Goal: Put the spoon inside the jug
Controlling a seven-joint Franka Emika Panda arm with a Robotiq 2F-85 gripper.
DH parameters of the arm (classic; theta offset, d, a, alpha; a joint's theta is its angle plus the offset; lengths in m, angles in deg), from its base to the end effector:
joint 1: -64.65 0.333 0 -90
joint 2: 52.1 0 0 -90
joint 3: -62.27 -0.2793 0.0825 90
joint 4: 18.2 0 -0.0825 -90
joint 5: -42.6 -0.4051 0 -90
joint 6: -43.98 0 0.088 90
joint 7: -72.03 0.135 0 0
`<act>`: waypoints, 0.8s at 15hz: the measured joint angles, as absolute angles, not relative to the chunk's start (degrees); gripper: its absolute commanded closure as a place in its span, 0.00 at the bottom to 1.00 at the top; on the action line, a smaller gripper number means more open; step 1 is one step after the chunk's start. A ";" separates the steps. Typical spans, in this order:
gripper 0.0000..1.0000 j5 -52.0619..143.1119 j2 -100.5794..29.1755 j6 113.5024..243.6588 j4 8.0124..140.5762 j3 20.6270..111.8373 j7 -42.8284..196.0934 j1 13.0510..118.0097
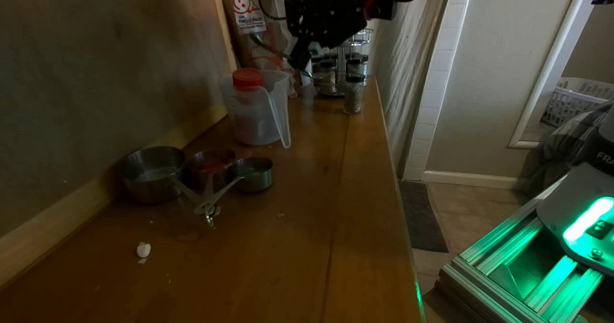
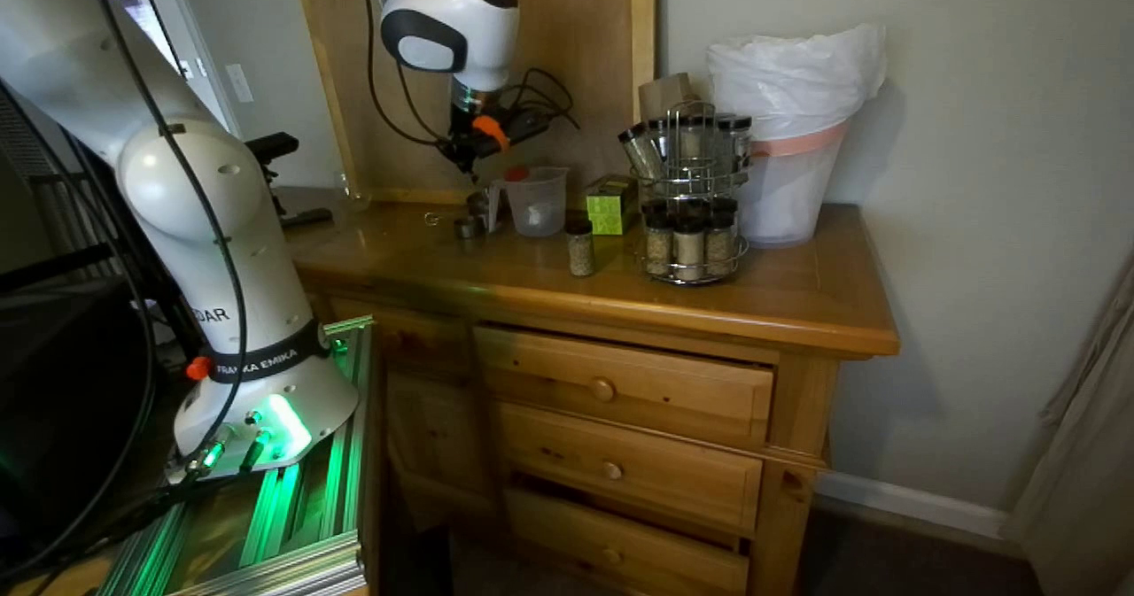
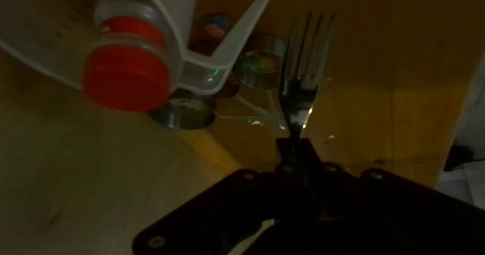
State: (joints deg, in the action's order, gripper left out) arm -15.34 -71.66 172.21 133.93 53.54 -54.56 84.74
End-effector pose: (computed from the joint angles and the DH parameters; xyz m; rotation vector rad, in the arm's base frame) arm 0.3608 0.2413 0.2833 -1.3629 -2.1648 -0.6659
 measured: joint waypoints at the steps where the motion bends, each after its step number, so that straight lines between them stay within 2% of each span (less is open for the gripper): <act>1: 0.93 -15.61 -71.95 172.16 133.75 53.50 -54.66 84.43; 5: 0.93 -15.59 -71.63 172.10 134.03 53.03 -54.65 84.29; 6: 0.98 -15.59 -71.63 172.10 134.04 53.02 -54.65 84.29; 12: 0.98 -17.51 -72.14 172.15 133.86 53.35 -54.65 83.63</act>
